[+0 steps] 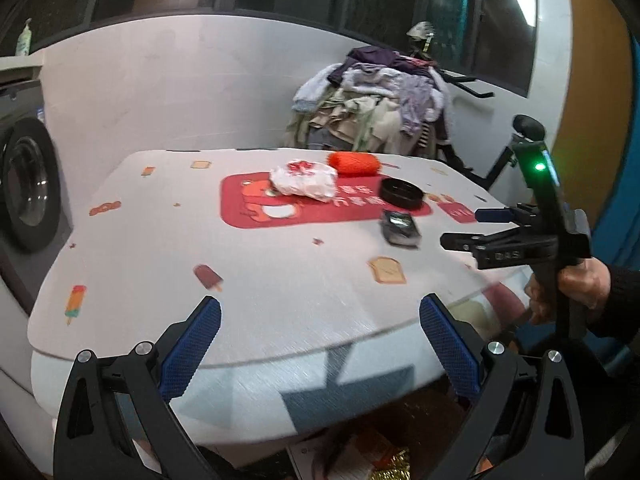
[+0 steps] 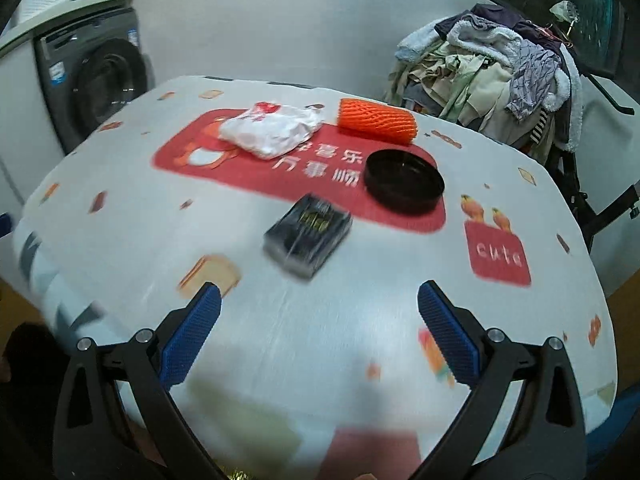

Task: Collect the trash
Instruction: 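Grasp the black Face tissue pack with the right tool, then grasp the white plastic bag with the left tool while right tool holds tissue pack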

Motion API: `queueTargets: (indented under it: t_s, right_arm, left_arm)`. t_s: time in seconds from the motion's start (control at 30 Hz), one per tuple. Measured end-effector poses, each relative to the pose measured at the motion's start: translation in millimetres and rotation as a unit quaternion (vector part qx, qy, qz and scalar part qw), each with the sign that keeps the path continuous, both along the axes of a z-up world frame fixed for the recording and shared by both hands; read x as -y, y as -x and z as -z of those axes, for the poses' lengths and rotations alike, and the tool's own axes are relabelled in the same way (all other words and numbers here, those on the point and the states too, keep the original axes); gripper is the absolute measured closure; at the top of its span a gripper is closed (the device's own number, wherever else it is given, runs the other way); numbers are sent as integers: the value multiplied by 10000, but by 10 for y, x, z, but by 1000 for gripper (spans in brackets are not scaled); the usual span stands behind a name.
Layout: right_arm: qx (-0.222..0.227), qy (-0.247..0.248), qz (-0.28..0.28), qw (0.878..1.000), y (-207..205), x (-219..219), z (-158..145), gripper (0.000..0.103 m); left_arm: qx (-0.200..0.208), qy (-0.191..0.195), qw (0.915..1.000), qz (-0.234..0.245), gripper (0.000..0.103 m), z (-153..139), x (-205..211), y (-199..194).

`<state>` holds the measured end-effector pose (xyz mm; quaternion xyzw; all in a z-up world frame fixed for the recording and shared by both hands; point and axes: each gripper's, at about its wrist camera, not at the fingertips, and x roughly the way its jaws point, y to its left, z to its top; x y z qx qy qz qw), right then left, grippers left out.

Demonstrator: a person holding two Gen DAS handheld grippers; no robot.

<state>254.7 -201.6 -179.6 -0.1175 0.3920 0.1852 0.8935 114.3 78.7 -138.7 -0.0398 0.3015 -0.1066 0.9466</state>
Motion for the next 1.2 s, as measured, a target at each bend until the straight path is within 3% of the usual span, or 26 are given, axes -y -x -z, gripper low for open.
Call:
queueTargets:
  t_s: [0.17, 0.53, 0.6, 1.03, 1.2]
  right_arm:
    - [-316, -76, 185, 9993, -520, -214, 164, 6]
    - [-868, 24, 365, 9956, -945, -369, 506, 6]
    - [-1018, -164, 400, 9939, -992, -317, 530, 5]
    - [-901, -225, 328, 9951, -994, -296, 530, 5]
    - [-730, -419, 260, 9961, -939, -245, 476, 32]
  left_arm:
    - [-59, -77, 9993, -365, 6, -1, -135, -194]
    - [-301, 212, 9963, -775, 6, 54, -449, -549]
    - [-313, 214, 9963, -766, 6, 51, -443, -615]
    - [-649, 482, 9962, -328, 6, 43, -225, -1204]
    - [-873, 559, 9944, -221, 8, 75, -157, -1522]
